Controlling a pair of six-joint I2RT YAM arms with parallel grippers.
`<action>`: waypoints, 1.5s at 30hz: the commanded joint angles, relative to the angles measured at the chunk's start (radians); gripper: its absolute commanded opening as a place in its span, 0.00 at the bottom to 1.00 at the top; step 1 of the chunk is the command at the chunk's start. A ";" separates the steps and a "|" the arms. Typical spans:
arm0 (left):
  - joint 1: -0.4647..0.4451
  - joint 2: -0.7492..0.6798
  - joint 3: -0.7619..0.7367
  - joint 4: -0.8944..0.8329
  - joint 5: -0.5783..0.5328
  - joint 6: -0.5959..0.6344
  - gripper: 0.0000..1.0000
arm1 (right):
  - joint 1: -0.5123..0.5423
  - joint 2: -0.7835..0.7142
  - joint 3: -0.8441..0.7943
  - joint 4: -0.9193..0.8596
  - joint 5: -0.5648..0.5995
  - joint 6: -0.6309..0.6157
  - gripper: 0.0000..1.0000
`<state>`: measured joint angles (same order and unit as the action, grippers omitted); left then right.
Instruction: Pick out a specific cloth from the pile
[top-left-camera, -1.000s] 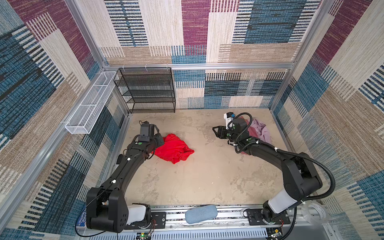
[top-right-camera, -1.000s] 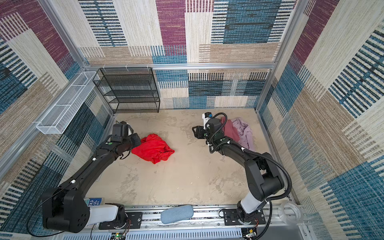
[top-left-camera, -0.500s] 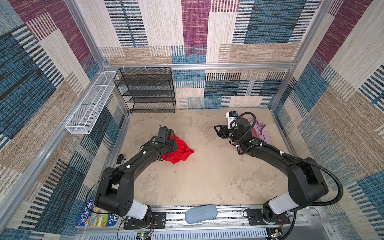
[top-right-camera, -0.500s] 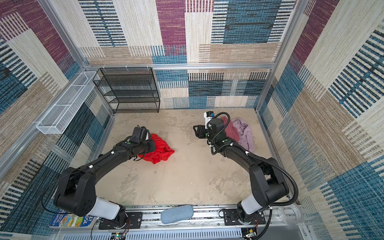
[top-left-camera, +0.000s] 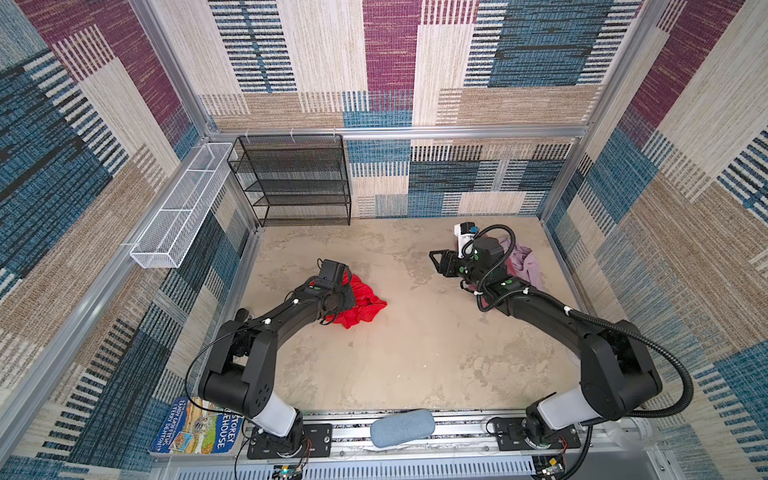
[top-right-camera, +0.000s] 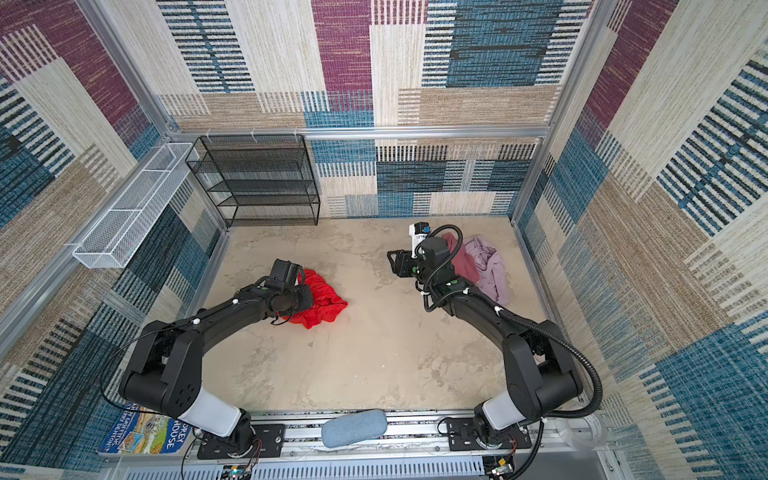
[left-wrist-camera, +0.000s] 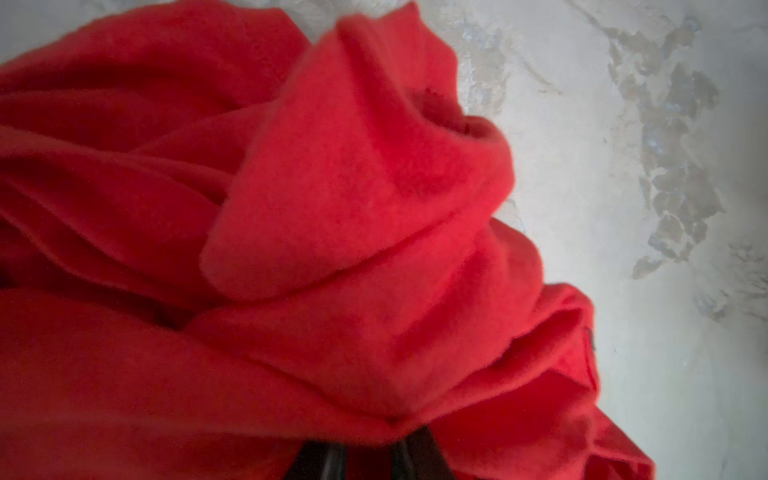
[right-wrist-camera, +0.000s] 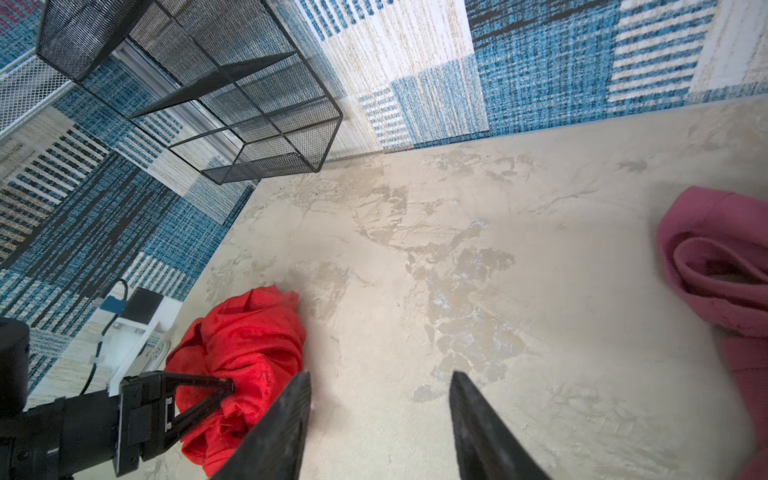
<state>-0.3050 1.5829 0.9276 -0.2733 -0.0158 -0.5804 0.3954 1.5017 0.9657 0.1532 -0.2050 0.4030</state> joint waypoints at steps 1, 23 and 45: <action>0.026 0.018 0.014 0.011 -0.018 -0.014 0.21 | 0.001 -0.002 0.009 0.006 0.016 0.010 0.57; 0.334 0.273 0.245 0.104 0.054 0.059 0.21 | 0.002 0.064 0.121 -0.067 0.044 0.007 0.56; 0.243 -0.192 0.025 0.172 -0.072 0.232 0.86 | -0.091 -0.143 -0.079 0.082 0.347 -0.253 1.00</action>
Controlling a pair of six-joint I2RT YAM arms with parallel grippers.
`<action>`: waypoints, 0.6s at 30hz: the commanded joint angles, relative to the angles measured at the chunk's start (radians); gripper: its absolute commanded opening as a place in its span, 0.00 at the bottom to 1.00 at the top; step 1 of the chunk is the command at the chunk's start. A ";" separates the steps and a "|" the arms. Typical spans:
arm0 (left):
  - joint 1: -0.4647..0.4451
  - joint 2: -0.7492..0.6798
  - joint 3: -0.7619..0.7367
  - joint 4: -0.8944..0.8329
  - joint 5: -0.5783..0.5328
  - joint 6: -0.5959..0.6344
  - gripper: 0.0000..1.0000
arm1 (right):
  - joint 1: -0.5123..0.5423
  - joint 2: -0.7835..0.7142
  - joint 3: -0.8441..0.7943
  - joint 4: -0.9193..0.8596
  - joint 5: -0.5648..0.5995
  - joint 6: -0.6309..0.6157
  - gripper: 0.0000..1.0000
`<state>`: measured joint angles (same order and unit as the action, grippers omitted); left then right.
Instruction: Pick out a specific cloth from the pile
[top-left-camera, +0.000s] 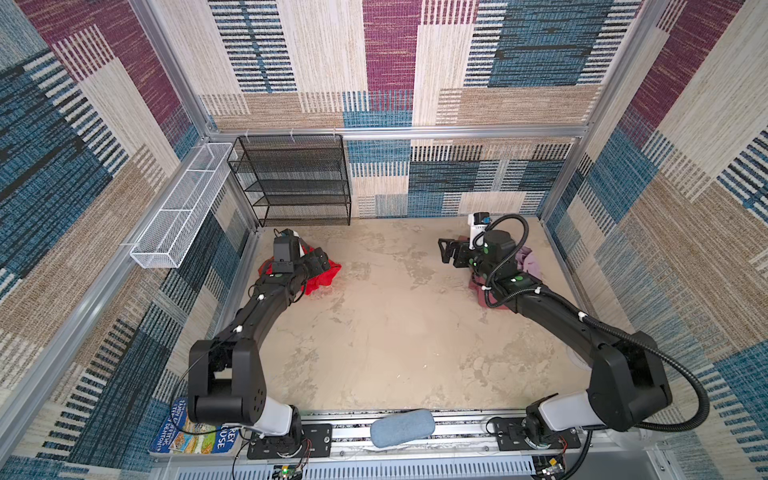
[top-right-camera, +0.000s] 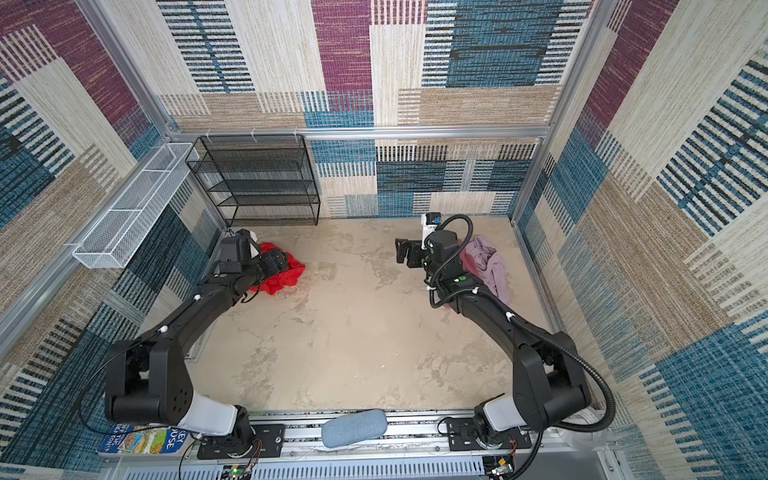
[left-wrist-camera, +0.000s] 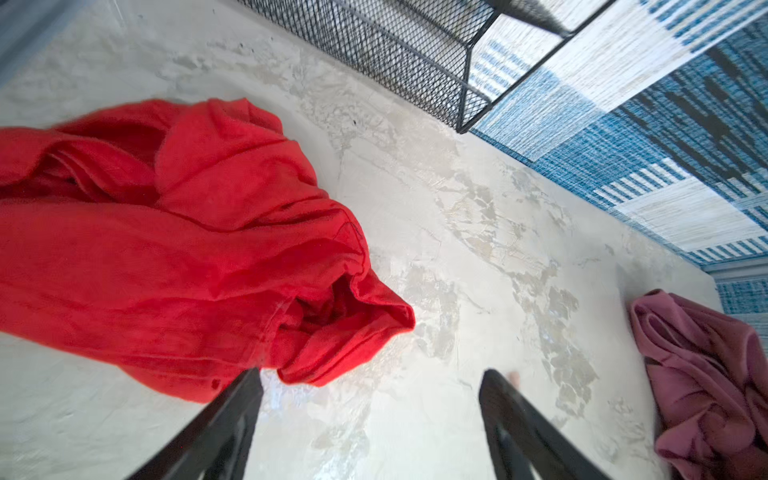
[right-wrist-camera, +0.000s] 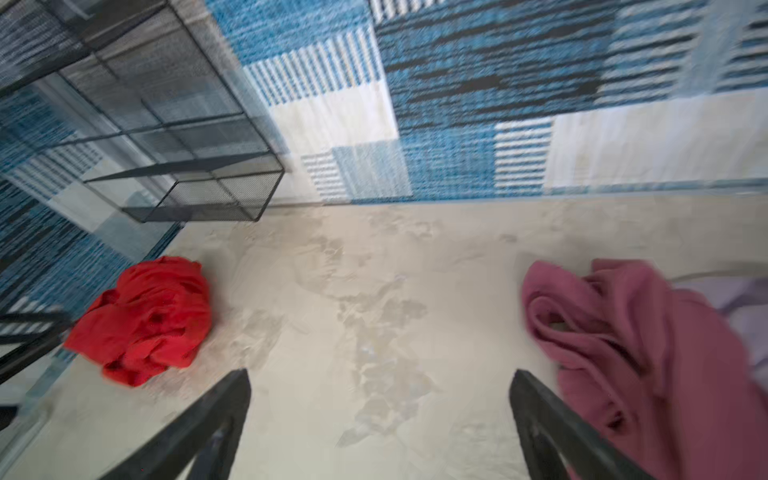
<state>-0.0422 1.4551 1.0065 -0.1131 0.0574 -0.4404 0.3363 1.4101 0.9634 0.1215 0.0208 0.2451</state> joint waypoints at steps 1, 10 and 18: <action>-0.026 -0.086 -0.079 0.024 -0.183 0.117 0.87 | -0.051 -0.071 -0.118 0.143 0.162 -0.114 1.00; -0.024 -0.115 -0.340 0.303 -0.350 0.359 0.91 | -0.166 -0.091 -0.552 0.653 0.484 -0.283 1.00; -0.009 -0.067 -0.511 0.616 -0.314 0.431 0.89 | -0.204 -0.007 -0.730 1.042 0.365 -0.300 1.00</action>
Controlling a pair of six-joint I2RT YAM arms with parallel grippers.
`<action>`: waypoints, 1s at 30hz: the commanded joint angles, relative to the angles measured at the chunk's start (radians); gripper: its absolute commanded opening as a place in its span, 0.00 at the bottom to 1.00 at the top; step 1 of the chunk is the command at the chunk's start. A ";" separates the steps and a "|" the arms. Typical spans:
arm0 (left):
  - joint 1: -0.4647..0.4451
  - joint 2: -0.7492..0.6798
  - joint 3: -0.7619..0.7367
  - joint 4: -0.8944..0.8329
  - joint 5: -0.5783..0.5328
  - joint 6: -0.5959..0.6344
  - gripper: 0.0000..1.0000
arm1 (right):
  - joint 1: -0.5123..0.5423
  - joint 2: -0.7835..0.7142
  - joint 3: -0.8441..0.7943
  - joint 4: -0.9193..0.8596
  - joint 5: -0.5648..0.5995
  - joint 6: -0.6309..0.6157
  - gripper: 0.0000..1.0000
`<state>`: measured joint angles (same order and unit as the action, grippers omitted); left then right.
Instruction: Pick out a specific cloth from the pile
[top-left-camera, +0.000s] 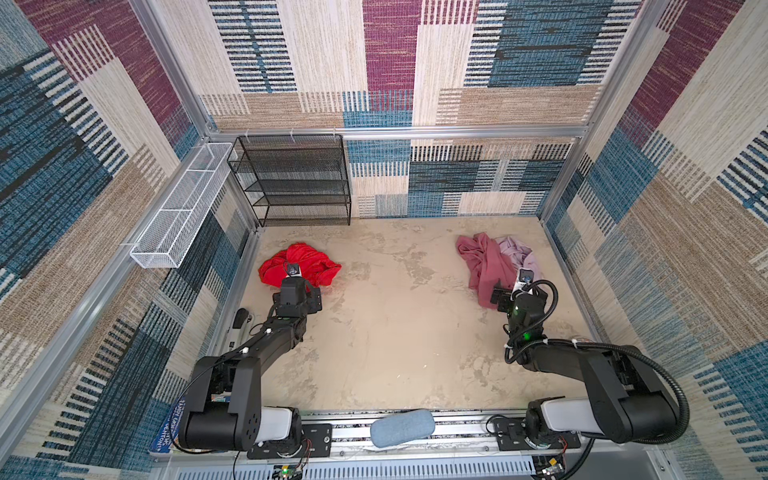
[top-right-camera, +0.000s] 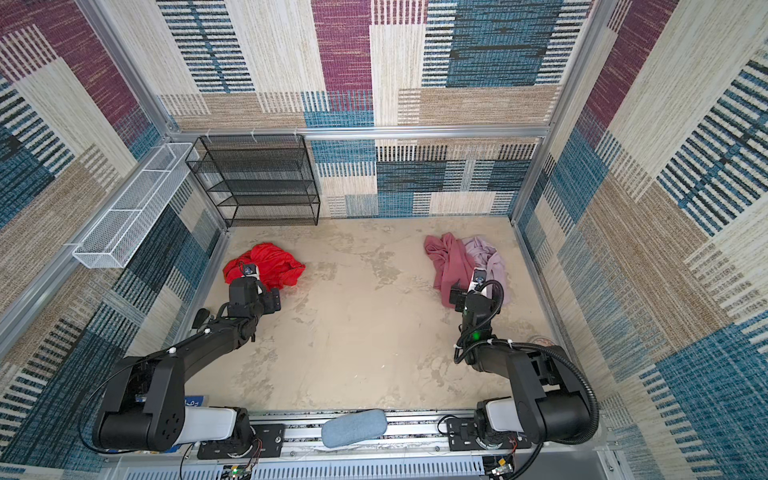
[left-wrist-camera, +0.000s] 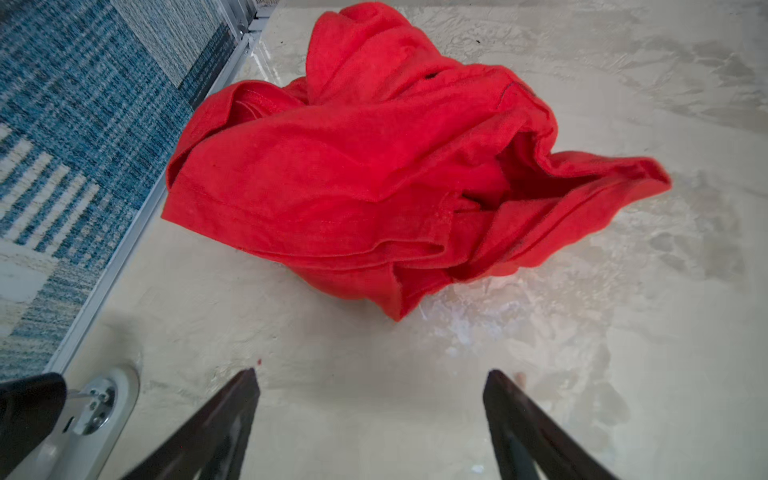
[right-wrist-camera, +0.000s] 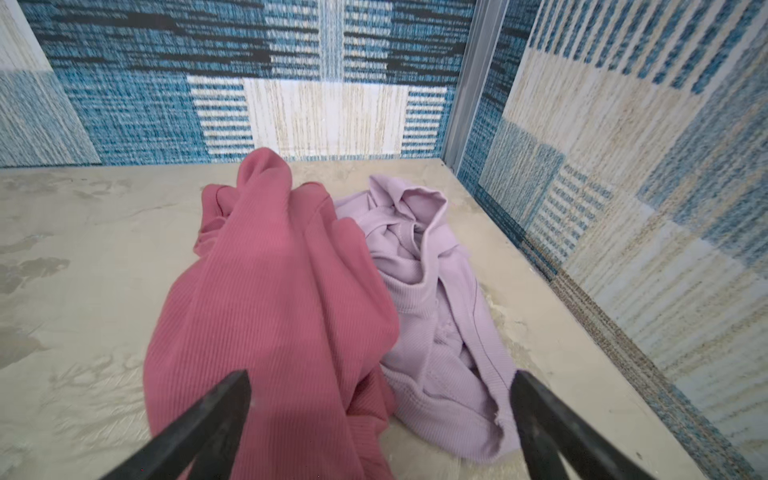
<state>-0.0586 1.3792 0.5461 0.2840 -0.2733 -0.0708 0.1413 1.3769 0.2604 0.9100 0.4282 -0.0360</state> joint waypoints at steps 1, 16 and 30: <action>0.011 0.015 -0.077 0.282 0.031 0.063 0.89 | -0.012 0.042 -0.040 0.300 -0.056 -0.015 1.00; 0.078 0.158 -0.118 0.521 0.189 0.056 0.92 | -0.128 0.159 -0.065 0.406 -0.305 0.036 1.00; 0.078 0.159 -0.120 0.532 0.187 0.056 0.92 | -0.129 0.157 -0.061 0.395 -0.305 0.037 1.00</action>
